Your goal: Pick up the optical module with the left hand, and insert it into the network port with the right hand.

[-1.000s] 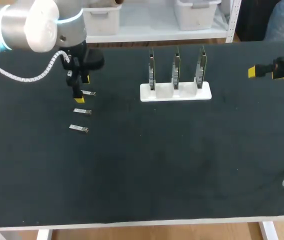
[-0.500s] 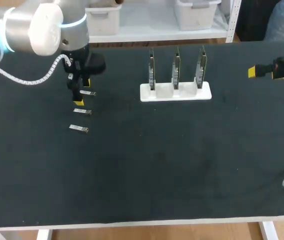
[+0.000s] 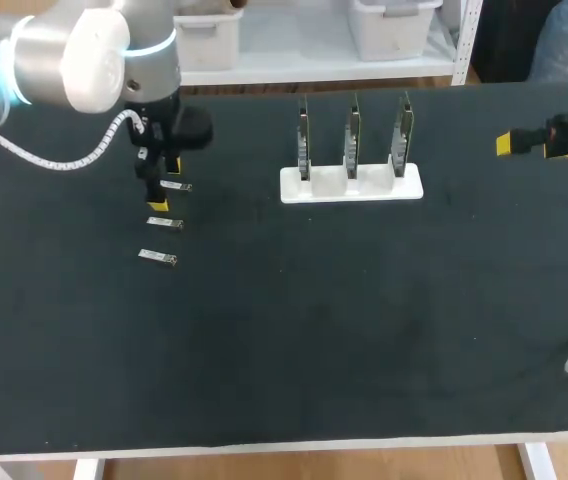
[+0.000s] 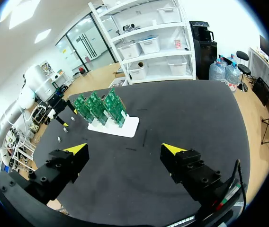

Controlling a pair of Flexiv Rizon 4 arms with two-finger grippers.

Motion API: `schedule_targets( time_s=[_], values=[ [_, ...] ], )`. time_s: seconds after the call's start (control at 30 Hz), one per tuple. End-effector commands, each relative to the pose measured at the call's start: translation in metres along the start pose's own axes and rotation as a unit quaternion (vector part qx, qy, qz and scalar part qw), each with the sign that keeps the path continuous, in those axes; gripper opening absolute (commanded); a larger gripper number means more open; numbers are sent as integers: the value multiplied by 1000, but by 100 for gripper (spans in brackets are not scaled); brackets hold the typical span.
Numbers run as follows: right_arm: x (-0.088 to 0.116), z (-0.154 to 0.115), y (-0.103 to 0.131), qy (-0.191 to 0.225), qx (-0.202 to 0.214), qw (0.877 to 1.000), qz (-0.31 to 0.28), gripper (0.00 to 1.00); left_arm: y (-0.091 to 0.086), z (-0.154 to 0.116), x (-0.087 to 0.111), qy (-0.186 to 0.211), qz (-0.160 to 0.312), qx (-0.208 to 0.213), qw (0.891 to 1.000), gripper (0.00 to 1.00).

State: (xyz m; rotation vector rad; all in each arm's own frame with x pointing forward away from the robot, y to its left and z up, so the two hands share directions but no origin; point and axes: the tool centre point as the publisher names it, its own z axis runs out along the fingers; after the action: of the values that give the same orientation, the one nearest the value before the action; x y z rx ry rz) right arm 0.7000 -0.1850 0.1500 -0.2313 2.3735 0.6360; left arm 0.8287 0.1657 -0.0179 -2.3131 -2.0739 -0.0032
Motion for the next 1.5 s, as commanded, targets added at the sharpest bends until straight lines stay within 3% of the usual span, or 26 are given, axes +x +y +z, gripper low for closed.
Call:
schedule_targets(
  time_s=[0.03, 0.5, 0.53, 0.6, 1.33, 1.5],
  values=[
    [0, 0, 0, 0, 0, 1000, 0, 100, 3, 1, 0, 3, 3, 2, 1000, 100],
    [0, 0, 0, 0, 0, 1000, 0, 100, 7, 2, 2, 9, 6, 4, 1000, 100],
    [0, 0, 0, 0, 0, 1000, 0, 100, 7, 2, 3, 9, 4, 4, 1000, 49],
    [0, 0, 0, 0, 0, 1000, 0, 100, 8, 3, 3, 10, 1, 5, 1000, 0],
    [0, 0, 0, 0, 0, 1000, 0, 100, 7, 2, 7, 3, -15, 10, 1000, 0],
    [0, 0, 0, 0, 0, 1000, 0, 100, 7, -13, 9, -42, -34, 8, 999, 0]
  ],
)
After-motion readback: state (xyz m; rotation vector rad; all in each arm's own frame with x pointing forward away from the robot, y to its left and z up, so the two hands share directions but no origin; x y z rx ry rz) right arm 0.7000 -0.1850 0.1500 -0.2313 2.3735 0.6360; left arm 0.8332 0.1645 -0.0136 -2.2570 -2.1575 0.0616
